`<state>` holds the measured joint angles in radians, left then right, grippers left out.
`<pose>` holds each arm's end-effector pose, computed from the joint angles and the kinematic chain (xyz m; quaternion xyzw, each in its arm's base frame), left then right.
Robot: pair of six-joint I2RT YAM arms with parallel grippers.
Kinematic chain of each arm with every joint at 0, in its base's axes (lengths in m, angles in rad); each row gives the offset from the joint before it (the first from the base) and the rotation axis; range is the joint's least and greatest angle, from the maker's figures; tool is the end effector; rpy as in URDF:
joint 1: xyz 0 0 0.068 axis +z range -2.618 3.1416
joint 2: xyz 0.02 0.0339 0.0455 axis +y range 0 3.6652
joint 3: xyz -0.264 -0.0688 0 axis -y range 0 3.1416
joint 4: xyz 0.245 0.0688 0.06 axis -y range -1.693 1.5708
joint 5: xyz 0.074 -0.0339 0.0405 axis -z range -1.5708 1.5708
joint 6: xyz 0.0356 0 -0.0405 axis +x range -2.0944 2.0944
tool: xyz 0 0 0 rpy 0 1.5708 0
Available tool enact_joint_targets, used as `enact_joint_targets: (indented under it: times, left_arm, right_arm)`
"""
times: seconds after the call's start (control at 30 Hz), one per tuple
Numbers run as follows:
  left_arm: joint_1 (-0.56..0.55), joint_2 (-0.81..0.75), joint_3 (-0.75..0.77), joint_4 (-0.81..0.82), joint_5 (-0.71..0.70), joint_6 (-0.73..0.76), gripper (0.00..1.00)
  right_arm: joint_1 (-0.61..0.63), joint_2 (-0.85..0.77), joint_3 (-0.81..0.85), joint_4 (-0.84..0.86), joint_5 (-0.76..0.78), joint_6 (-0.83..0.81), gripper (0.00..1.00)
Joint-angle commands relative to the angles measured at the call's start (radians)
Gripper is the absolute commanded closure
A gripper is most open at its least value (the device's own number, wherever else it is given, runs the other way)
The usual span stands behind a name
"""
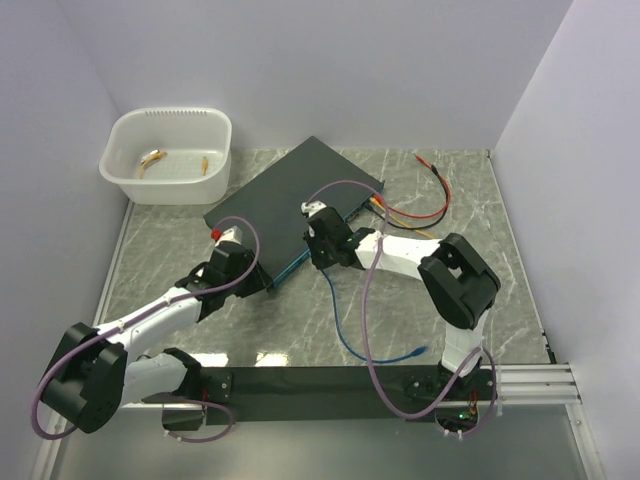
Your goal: Insert the plug into the switch port
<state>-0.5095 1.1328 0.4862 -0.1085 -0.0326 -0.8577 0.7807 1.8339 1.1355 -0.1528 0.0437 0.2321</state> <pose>0.1922 -0.1061 0.1778 -0.1654 0.9029 -0.2389 0.3169 0.2761 0.2713 0.1744 -0.2461 0.9028 0.1528 0.3177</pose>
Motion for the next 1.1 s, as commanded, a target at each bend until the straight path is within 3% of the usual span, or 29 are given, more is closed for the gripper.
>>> enact_joint_targets:
  times: [0.0,0.43,1.07]
  left_arm:
    - [-0.001,-0.004,-0.008,0.05,-0.007,0.026,0.61]
    - [-0.001,-0.041,-0.021,0.044,-0.007,0.043,0.63]
    - [-0.001,-0.045,-0.024,0.043,-0.015,0.046,0.64]
  right_arm:
    - [-0.006,0.031,0.067,-0.019,0.005,-0.02,1.0]
    - [-0.021,0.088,0.129,-0.06,0.022,-0.013,1.0]
    - [-0.02,0.001,0.047,-0.062,0.015,-0.002,1.0]
